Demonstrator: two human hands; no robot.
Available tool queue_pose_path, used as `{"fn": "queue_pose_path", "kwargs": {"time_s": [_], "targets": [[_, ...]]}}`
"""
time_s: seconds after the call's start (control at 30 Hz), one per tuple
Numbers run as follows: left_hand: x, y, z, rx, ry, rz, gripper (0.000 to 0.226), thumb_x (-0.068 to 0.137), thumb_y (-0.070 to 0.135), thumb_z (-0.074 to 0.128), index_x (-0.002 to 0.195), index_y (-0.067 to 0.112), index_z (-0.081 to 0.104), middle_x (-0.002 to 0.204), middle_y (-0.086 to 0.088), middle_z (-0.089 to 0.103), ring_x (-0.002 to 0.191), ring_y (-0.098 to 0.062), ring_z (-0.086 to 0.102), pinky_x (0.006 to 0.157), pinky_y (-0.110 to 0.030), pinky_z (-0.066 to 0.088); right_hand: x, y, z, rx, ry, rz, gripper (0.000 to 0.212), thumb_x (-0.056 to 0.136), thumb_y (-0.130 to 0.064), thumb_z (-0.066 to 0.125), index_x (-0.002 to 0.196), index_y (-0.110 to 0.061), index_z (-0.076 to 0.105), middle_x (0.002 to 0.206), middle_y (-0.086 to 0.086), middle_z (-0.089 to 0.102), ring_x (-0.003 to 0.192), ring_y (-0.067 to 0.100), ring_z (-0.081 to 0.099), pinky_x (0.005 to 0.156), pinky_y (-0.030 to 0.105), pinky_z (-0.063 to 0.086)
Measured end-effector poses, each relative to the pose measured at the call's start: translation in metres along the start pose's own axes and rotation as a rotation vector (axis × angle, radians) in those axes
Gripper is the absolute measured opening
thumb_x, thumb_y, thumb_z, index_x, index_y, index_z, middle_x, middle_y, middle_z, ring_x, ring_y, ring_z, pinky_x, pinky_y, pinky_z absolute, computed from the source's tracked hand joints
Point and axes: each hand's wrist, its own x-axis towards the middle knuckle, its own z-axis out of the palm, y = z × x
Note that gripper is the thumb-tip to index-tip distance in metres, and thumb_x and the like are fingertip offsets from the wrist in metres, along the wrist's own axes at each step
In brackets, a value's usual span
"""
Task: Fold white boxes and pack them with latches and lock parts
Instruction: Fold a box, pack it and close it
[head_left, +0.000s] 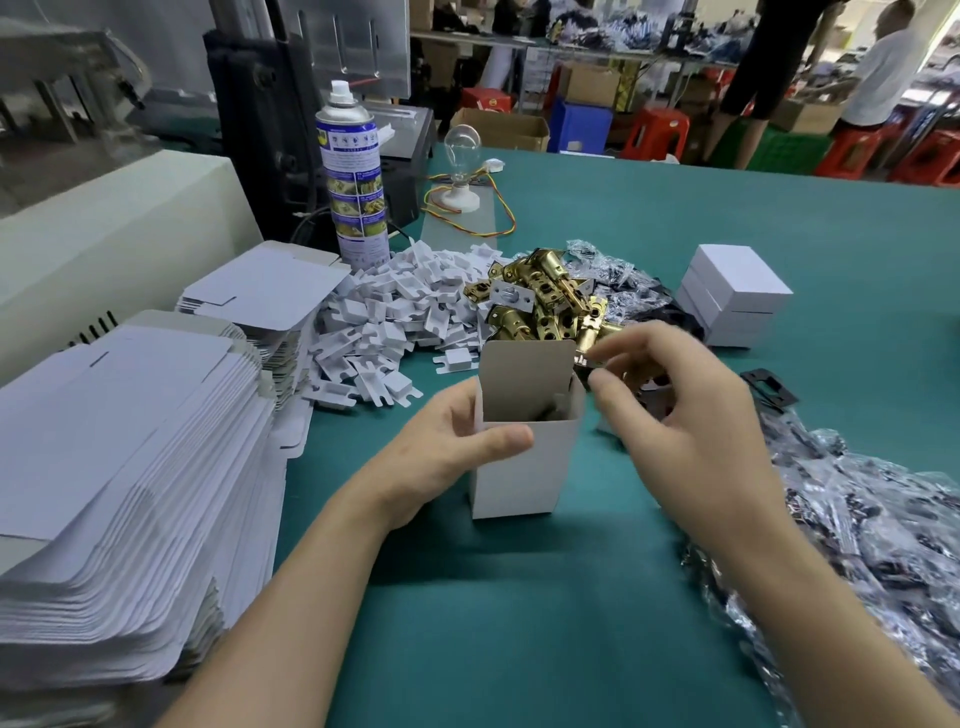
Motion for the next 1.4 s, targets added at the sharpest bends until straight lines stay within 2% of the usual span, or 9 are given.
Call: {"fn": "queue_pose_path", "kwargs": {"time_s": [0.13, 0.23, 0.4, 0.57, 0.73, 0.93, 1.13, 1.3, 1.4], "targets": [[0.005, -0.003, 0.008, 0.021, 0.214, 0.074, 0.038, 0.076, 0.045, 0.080, 0.112, 0.031, 0.075, 0.110, 0.005, 0.080, 0.099, -0.008, 0.075, 0.078, -0.020, 0.057, -0.010, 0.020, 0.015, 0.163, -0.076, 0.087, 0.019, 0.093, -0.015, 0.072, 0.108, -0.026, 0.066, 0.102, -0.014, 0.070, 0.101, 0.007, 0.066, 0.077, 0.025, 0.053], [0.007, -0.007, 0.013, 0.058, 0.304, 0.100, 0.041, 0.078, 0.054, 0.076, 0.114, 0.034, 0.071, 0.111, 0.009, 0.080, 0.101, -0.008, 0.075, 0.080, -0.025, 0.058, -0.013, 0.029, 0.032, 0.320, -0.123, 0.142, 0.032, 0.094, -0.011, 0.073, 0.117, -0.030, 0.063, 0.111, -0.016, 0.073, 0.109, 0.007, 0.068, 0.086, 0.026, 0.056], [0.007, -0.004, 0.017, 0.064, 0.398, 0.177, 0.042, 0.076, 0.069, 0.078, 0.112, 0.048, 0.070, 0.113, 0.010, 0.078, 0.104, -0.012, 0.075, 0.085, -0.035, 0.062, -0.005, 0.038, 0.046, 0.485, -0.125, 0.136, 0.038, 0.093, -0.013, 0.073, 0.120, -0.036, 0.061, 0.110, -0.006, 0.075, 0.106, 0.018, 0.072, 0.091, 0.051, 0.058], [0.010, -0.002, 0.010, 0.092, 0.525, 0.258, 0.043, 0.076, 0.051, 0.081, 0.115, 0.042, 0.067, 0.111, 0.012, 0.078, 0.105, -0.011, 0.074, 0.090, -0.038, 0.062, 0.006, 0.041, 0.058, 0.446, -0.138, 0.064, 0.048, 0.090, -0.020, 0.073, 0.129, -0.045, 0.059, 0.109, -0.012, 0.071, 0.107, 0.016, 0.069, 0.087, 0.033, 0.058], [0.011, -0.008, 0.011, 0.289, 0.614, 0.355, 0.060, 0.079, 0.037, 0.087, 0.128, 0.046, 0.053, 0.111, 0.014, 0.073, 0.104, -0.011, 0.072, 0.092, -0.022, 0.055, 0.005, 0.059, 0.054, 0.461, -0.067, 0.104, 0.047, 0.092, -0.019, 0.073, 0.128, -0.047, 0.062, 0.115, -0.009, 0.073, 0.115, 0.018, 0.067, 0.095, 0.042, 0.054], [0.009, -0.011, 0.011, 0.420, 0.605, 0.485, 0.044, 0.088, 0.027, 0.083, 0.122, 0.050, 0.066, 0.121, 0.020, 0.071, 0.111, -0.014, 0.071, 0.092, -0.022, 0.056, 0.001, 0.061, 0.052, 0.390, -0.116, 0.075, 0.039, 0.094, -0.021, 0.067, 0.126, -0.043, 0.065, 0.127, -0.016, 0.067, 0.122, 0.015, 0.061, 0.095, 0.034, 0.050], [0.008, -0.009, 0.006, 0.607, 0.539, 0.542, 0.017, 0.092, 0.029, 0.078, 0.109, 0.028, 0.074, 0.107, 0.012, 0.072, 0.104, -0.011, 0.069, 0.083, -0.018, 0.052, 0.000, 0.054, 0.051, 0.165, -0.134, -0.044, 0.025, 0.095, -0.020, 0.061, 0.117, -0.029, 0.069, 0.113, -0.011, 0.060, 0.113, 0.008, 0.058, 0.092, 0.014, 0.041], [0.006, -0.007, 0.007, 0.650, 0.512, 0.530, 0.011, 0.098, 0.027, 0.069, 0.101, 0.020, 0.077, 0.100, 0.009, 0.071, 0.096, -0.009, 0.067, 0.081, -0.017, 0.048, -0.002, 0.051, 0.053, 0.106, -0.104, -0.082, 0.019, 0.101, -0.028, 0.057, 0.114, -0.025, 0.071, 0.111, -0.010, 0.057, 0.113, 0.010, 0.058, 0.095, 0.028, 0.047], [0.004, -0.006, 0.007, 0.646, 0.527, 0.519, 0.022, 0.105, 0.028, 0.056, 0.106, 0.022, 0.077, 0.107, 0.005, 0.068, 0.106, -0.009, 0.066, 0.089, -0.017, 0.047, -0.002, 0.049, 0.053, 0.101, -0.067, -0.089, 0.022, 0.104, -0.030, 0.052, 0.111, -0.024, 0.073, 0.114, -0.011, 0.054, 0.117, 0.008, 0.056, 0.099, 0.022, 0.043]]}}
